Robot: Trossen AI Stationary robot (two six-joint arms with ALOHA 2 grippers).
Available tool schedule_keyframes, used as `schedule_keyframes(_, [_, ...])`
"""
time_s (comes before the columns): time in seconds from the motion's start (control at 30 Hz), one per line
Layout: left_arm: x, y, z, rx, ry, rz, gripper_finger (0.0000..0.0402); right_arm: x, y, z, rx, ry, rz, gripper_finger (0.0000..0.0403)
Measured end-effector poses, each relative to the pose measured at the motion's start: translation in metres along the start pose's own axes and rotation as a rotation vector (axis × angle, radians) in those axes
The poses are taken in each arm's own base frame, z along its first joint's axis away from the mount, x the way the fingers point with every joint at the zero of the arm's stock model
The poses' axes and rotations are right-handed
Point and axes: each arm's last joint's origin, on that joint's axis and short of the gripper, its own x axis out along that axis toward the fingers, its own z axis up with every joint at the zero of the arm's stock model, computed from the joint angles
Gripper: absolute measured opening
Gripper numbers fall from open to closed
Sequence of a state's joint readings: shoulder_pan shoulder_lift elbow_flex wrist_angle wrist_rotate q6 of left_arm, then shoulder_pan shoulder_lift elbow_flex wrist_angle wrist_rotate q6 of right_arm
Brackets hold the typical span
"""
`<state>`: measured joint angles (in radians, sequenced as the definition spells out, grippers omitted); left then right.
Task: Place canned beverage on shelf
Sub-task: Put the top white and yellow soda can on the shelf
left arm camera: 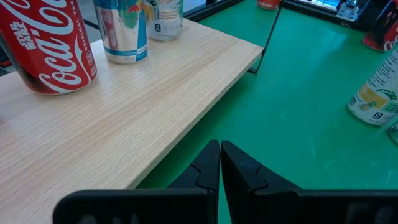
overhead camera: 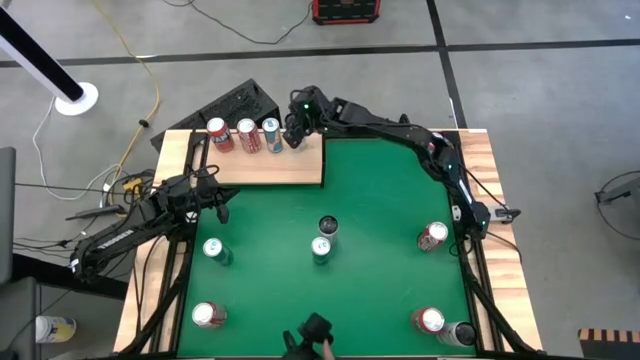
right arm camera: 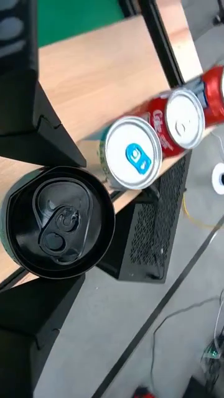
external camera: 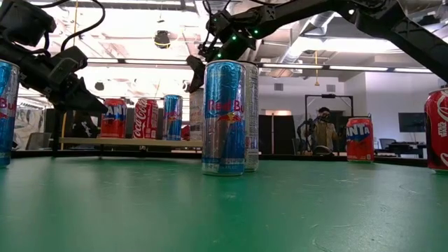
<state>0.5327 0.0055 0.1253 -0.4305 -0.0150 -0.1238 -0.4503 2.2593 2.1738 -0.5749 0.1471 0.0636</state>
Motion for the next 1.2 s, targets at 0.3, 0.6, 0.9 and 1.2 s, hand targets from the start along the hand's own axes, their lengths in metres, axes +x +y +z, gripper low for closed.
schedule_keyframes(0.3, [0.0, 0.0, 0.0, 0.0, 0.0, 0.0, 0.0, 0.002, -0.016, 0.001, -0.076, 0.007, 0.091, 0.0284])
schedule_keyframes(0.6, [0.0, 0.0, 0.0, 0.0, 0.0, -0.001, 0.0, 0.001, -0.036, 0.0, -0.1, 0.019, 0.184, 0.0285])
schedule_keyframes(0.9, [0.0, 0.0, 0.0, 0.0, 0.0, -0.001, 0.0, 0.002, -0.05, -0.001, -0.169, 0.015, 0.253, 0.0286])
schedule_keyframes(1.2, [0.0, 0.0, 0.0, 0.0, 0.0, 0.0, 0.0, 0.001, -0.058, -0.001, -0.268, 0.006, 0.288, 0.0287])
